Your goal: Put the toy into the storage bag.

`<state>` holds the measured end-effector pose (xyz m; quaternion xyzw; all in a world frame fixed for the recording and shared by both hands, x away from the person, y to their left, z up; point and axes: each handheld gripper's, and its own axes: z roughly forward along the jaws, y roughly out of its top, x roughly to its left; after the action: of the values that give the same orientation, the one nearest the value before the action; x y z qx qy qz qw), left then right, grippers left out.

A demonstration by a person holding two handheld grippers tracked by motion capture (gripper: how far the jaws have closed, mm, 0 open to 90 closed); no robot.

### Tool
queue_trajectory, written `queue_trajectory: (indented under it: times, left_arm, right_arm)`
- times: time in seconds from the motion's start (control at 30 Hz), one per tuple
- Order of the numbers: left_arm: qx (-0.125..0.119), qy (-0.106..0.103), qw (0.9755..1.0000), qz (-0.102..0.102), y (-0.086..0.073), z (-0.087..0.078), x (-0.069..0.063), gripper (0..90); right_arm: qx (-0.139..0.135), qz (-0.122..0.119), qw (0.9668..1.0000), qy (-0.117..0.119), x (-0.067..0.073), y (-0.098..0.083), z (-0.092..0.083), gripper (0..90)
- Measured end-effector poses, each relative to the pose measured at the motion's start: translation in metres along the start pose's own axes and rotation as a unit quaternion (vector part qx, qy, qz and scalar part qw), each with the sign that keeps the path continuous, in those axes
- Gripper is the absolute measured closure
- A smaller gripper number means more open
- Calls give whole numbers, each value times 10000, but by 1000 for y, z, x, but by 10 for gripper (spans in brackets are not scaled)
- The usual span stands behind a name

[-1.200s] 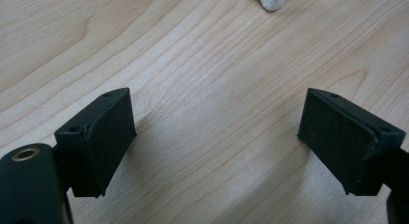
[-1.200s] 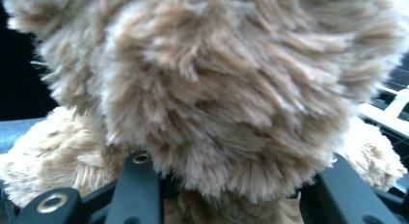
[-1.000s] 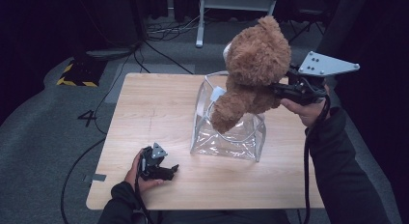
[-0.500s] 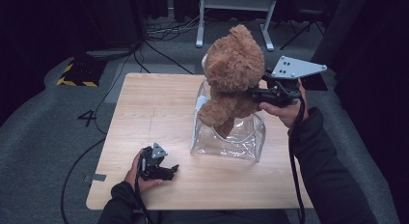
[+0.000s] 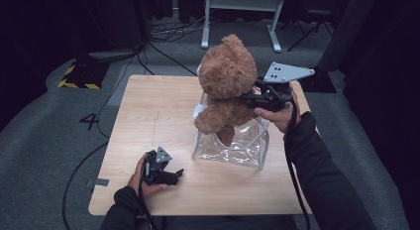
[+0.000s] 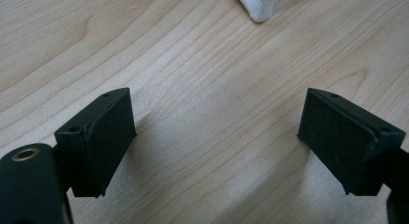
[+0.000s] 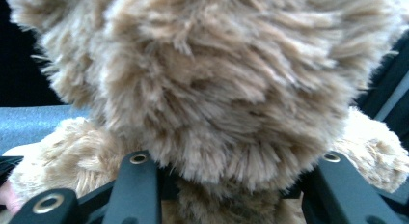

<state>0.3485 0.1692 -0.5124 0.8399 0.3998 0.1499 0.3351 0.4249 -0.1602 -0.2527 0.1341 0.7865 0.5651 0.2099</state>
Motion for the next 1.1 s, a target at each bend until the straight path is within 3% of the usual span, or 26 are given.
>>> queue_trajectory:
  times: [0.17,0.23,0.4,0.57,0.73,0.97,1.1]
  left_arm:
    - [5,1,10000,5,0,0,0,129]
    - [0,0,10000,1,0,0,0,129]
    - [4,-2,10000,6,0,0,0,129]
    - [0,0,10000,2,0,0,0,129]
    - [-3,0,10000,9,0,0,0,130]
    - [1,-1,10000,3,0,0,0,130]
    - [-7,-2,10000,1,0,0,0,130]
  right_arm:
    - [12,-79,9999,120,5,-1,2,560]
    - [136,-86,9997,188,6,-6,6,557]
    - [219,-3,9997,130,2,-14,6,542]
    - [440,-218,9988,67,6,-13,5,526]
    - [499,-215,9985,28,4,-20,0,532]
    - [1008,-443,9939,-68,12,-27,5,540]
    - [1242,-286,9918,-6,9,-39,9,534]
